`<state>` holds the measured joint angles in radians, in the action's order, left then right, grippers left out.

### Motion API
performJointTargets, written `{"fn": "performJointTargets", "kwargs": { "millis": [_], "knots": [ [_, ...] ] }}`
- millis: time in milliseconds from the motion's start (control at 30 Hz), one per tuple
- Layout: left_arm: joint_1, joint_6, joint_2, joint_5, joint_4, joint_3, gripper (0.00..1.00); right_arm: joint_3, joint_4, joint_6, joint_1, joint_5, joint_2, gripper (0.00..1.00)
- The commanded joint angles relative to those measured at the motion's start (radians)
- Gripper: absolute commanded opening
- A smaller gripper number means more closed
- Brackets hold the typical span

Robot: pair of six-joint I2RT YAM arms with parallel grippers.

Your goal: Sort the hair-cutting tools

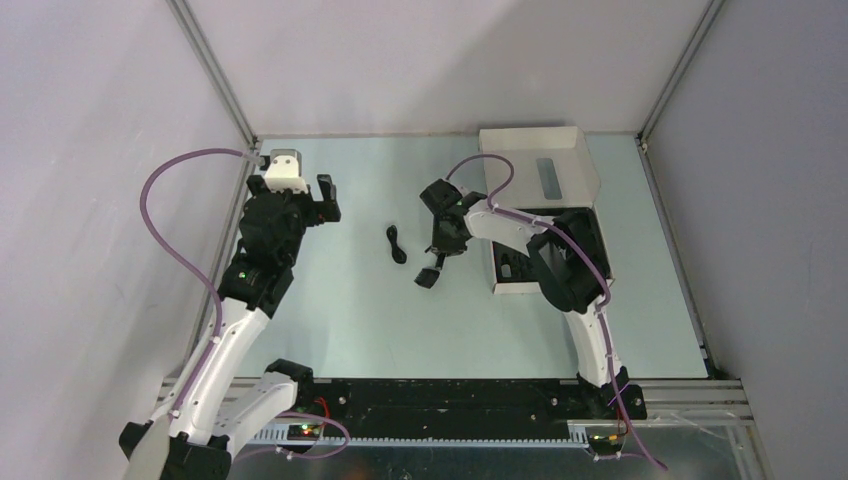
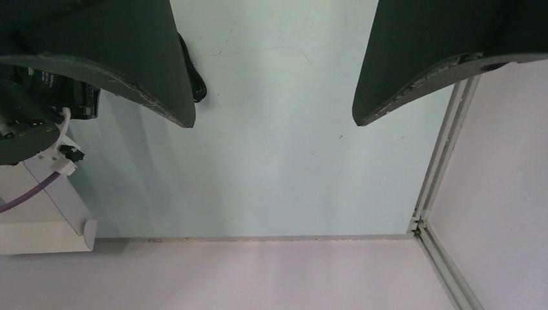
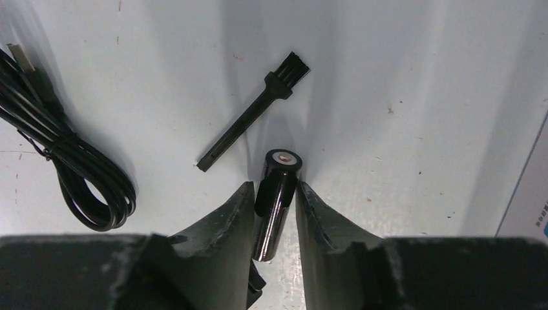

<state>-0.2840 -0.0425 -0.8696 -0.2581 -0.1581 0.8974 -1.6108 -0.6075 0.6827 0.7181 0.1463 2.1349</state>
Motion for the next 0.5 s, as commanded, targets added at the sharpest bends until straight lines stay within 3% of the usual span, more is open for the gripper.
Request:
{"fn": "performJointTargets", "kwargs": {
  "millis": [0, 233, 467],
  "knots": [
    [-0.006, 0.021, 0.016, 0.003, 0.041, -0.001, 0.98, 0.019, 0.021, 0.009, -0.011, 0.007, -0.019, 0.3],
    [-0.006, 0.021, 0.015, 0.008, 0.042, 0.0, 0.98, 0.093, 0.026, -0.053, -0.022, 0.006, -0.092, 0.06],
    [-0.006, 0.022, 0.014, 0.008, 0.039, -0.001, 0.98, 0.109, 0.01, -0.174, -0.021, -0.076, -0.187, 0.0]
  ]
}}
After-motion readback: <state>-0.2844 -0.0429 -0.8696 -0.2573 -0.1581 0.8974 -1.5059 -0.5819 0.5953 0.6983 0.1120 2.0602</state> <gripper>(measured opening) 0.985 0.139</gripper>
